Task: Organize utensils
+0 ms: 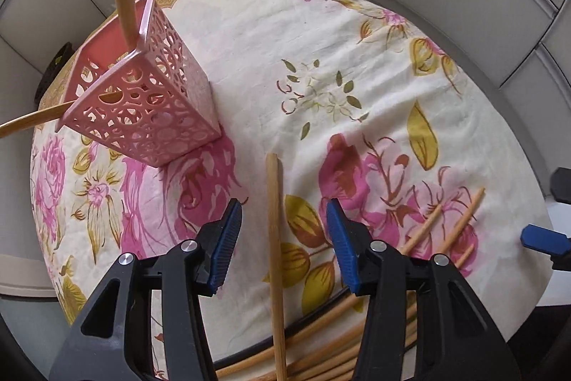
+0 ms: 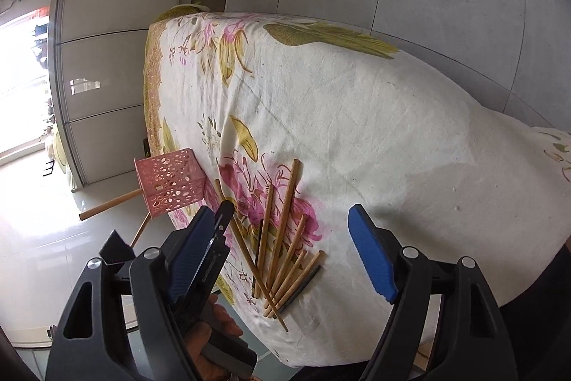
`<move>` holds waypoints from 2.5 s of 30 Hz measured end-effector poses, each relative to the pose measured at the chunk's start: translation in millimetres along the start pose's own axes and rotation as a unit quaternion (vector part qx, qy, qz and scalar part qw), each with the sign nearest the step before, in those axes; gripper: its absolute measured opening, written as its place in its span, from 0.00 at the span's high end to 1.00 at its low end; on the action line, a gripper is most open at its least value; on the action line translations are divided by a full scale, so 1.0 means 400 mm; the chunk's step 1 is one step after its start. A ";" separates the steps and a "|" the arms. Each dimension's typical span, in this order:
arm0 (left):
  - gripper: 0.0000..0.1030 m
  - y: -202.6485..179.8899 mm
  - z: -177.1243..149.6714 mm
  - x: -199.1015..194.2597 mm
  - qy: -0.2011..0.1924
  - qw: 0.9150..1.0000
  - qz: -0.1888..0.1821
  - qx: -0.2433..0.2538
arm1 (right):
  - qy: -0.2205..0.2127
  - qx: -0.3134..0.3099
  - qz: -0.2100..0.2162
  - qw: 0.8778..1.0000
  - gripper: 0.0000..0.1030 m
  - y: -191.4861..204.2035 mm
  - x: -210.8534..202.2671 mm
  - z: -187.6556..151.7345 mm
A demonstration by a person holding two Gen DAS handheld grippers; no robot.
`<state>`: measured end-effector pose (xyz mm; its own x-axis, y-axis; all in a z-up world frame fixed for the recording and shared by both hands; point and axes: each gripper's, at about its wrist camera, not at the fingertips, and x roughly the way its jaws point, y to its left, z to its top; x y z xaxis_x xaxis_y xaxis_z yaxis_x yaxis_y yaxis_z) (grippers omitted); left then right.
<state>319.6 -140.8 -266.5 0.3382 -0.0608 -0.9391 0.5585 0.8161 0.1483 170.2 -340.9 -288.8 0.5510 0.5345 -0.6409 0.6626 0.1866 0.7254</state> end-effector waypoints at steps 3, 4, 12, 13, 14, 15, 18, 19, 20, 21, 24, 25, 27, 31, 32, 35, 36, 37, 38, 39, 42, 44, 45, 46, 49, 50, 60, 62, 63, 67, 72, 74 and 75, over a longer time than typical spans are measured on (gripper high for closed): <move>0.55 0.008 0.006 0.023 0.009 1.000 -0.003 -0.011 | -0.002 -0.007 0.000 1.000 0.25 0.005 -0.008 0.010; 0.57 0.007 0.007 0.022 0.010 1.000 -0.010 -0.008 | 0.001 -0.010 -0.003 1.000 0.25 0.007 -0.008 0.012; 0.94 -0.100 -0.042 -0.047 -0.026 0.993 -0.084 0.075 | 0.010 -0.018 -0.048 0.999 0.25 0.006 0.005 0.004; 0.94 -0.098 -0.050 -0.070 -0.042 0.992 -0.094 0.070 | 0.009 -0.016 -0.051 0.999 0.25 0.001 0.007 0.003; 0.94 -0.091 -0.056 -0.091 -0.050 0.991 -0.110 0.058 | 0.010 -0.013 -0.052 0.999 0.25 -0.003 0.008 0.003; 0.94 -0.079 -0.064 -0.113 -0.059 0.990 -0.119 0.050 | 0.011 -0.009 -0.053 0.998 0.25 -0.008 0.010 0.004; 0.94 -0.062 -0.080 -0.161 -0.075 0.987 -0.139 0.039 | 0.014 -0.008 -0.058 0.998 0.25 -0.012 0.018 0.000; 0.94 -0.050 -0.088 -0.175 -0.080 0.985 -0.147 0.031 | 0.014 -0.009 -0.057 0.998 0.25 -0.012 0.021 -0.003; 0.94 -0.035 -0.096 -0.189 -0.084 0.984 -0.159 0.019 | 0.015 -0.007 -0.053 0.998 0.25 -0.011 0.023 -0.005; 0.94 -0.019 -0.105 -0.204 -0.091 0.982 -0.168 0.005 | 0.017 -0.007 -0.047 0.999 0.25 -0.010 0.025 -0.008; 0.94 0.015 -0.135 -0.263 -0.125 0.974 -0.185 -0.034 | 0.026 -0.018 -0.042 0.999 0.25 0.003 0.036 -0.019; 0.94 0.037 -0.157 -0.292 -0.144 0.970 -0.191 -0.047 | 0.027 -0.024 -0.046 0.998 0.25 0.011 0.039 -0.023; 0.94 0.087 -0.199 -0.346 -0.180 0.961 -0.198 -0.076 | 0.025 -0.044 -0.059 0.997 0.25 0.032 0.042 -0.032; 0.94 0.175 -0.258 -0.404 -0.216 0.942 -0.230 -0.118 | 0.020 -0.119 -0.095 0.988 0.25 0.106 0.058 -0.067; 0.94 0.189 -0.265 -0.397 -0.209 0.942 -0.227 -0.128 | 0.027 -0.133 -0.095 0.986 0.25 0.119 0.067 -0.080; 0.94 0.221 -0.283 -0.344 -0.149 0.955 -0.208 -0.147 | 0.052 -0.141 -0.086 0.985 0.25 0.131 0.092 -0.118; 0.94 0.232 -0.295 -0.327 -0.123 0.958 -0.212 -0.147 | 0.055 -0.141 -0.084 0.985 0.25 0.128 0.097 -0.130; 0.94 0.241 -0.305 -0.308 -0.099 0.962 -0.209 -0.149 | 0.058 -0.141 -0.084 0.985 0.25 0.124 0.102 -0.140; 0.94 0.249 -0.316 -0.294 -0.082 0.966 -0.199 -0.144 | 0.059 -0.142 -0.086 0.984 0.25 0.117 0.106 -0.147; 0.94 0.258 -0.325 -0.279 -0.063 0.970 -0.191 -0.135 | 0.059 -0.141 -0.090 0.984 0.25 0.109 0.111 -0.150; 0.94 0.281 -0.341 -0.238 -0.014 0.984 -0.152 -0.095 | 0.063 -0.124 -0.096 0.986 0.25 0.086 0.126 -0.143; 0.94 0.310 -0.344 -0.189 0.024 0.990 -0.126 -0.066 | 0.062 -0.120 -0.090 0.987 0.25 0.084 0.126 -0.139; 0.94 0.325 -0.342 -0.164 0.043 0.991 -0.111 -0.057 | 0.060 -0.124 -0.089 0.986 0.25 0.090 0.126 -0.140; 0.94 0.339 -0.338 -0.137 0.063 0.992 -0.098 -0.049 | 0.057 -0.130 -0.090 0.986 0.25 0.094 0.124 -0.141; 0.94 0.373 -0.318 -0.070 0.115 0.990 -0.074 -0.029 | 0.057 -0.129 -0.085 0.986 0.25 0.089 0.114 -0.136; 0.94 0.376 -0.309 -0.056 0.128 0.989 -0.071 -0.020 | 0.057 -0.122 -0.081 0.987 0.25 0.085 0.111 -0.131; 0.90 0.364 -0.246 0.010 0.219 0.974 -0.055 0.032 | 0.060 -0.106 -0.063 0.991 0.25 0.078 0.088 -0.087; 0.78 0.362 -0.237 0.017 0.230 0.972 -0.031 0.039 | 0.065 -0.105 -0.061 0.990 0.25 0.080 0.093 -0.088; 0.70 0.358 -0.226 0.020 0.233 0.971 -0.020 0.044 | 0.066 -0.104 -0.062 0.990 0.25 0.079 0.093 -0.087; 0.72 0.390 -0.226 0.021 0.225 0.973 -0.045 0.028 | 0.067 -0.098 -0.061 0.991 0.25 0.068 0.087 -0.088; 0.94 0.429 -0.270 -0.004 0.164 0.983 -0.075 -0.020 | 0.068 -0.106 -0.076 0.989 0.25 0.078 0.096 -0.101; 0.94 0.452 -0.292 -0.038 0.120 0.988 -0.087 -0.054 | 0.059 -0.170 -0.105 0.978 0.25 0.131 0.104 -0.129; 0.94 0.467 -0.304 -0.065 0.095 0.987 -0.101 -0.075 | 0.048 -0.220 -0.130 0.965 0.25 0.171 0.111 -0.151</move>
<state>322.9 83.0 -252.1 0.0749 -0.1327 -0.9883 0.4764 0.8754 -0.0815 209.2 -254.5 -252.6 0.3312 0.4924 -0.8049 0.4802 0.6463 0.5930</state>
